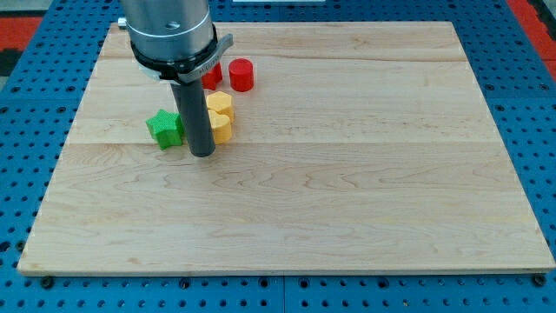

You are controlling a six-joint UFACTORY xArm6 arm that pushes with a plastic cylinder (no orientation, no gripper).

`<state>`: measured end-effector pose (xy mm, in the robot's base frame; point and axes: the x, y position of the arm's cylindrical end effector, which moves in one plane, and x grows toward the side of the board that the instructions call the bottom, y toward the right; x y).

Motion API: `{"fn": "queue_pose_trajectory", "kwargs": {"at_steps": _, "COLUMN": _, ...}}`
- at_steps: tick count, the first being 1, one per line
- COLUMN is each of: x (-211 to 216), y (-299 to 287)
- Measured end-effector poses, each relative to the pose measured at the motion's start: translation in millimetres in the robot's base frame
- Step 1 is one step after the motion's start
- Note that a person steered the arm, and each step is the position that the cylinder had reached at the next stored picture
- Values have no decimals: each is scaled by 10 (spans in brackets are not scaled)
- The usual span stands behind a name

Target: Push blue triangle along with blue cube a bit right

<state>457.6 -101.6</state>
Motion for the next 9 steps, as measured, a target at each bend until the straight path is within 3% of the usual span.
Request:
{"fn": "queue_pose_trajectory", "kwargs": {"at_steps": 2, "x": 32, "y": 29}}
{"fn": "queue_pose_trajectory", "kwargs": {"at_steps": 3, "x": 454, "y": 79}}
{"fn": "queue_pose_trajectory", "kwargs": {"at_steps": 6, "x": 14, "y": -1476}}
{"fn": "queue_pose_trajectory", "kwargs": {"at_steps": 7, "x": -187, "y": -1806}}
{"fn": "queue_pose_trajectory", "kwargs": {"at_steps": 8, "x": -721, "y": -2029}}
{"fn": "queue_pose_trajectory", "kwargs": {"at_steps": 9, "x": -984, "y": -2029}}
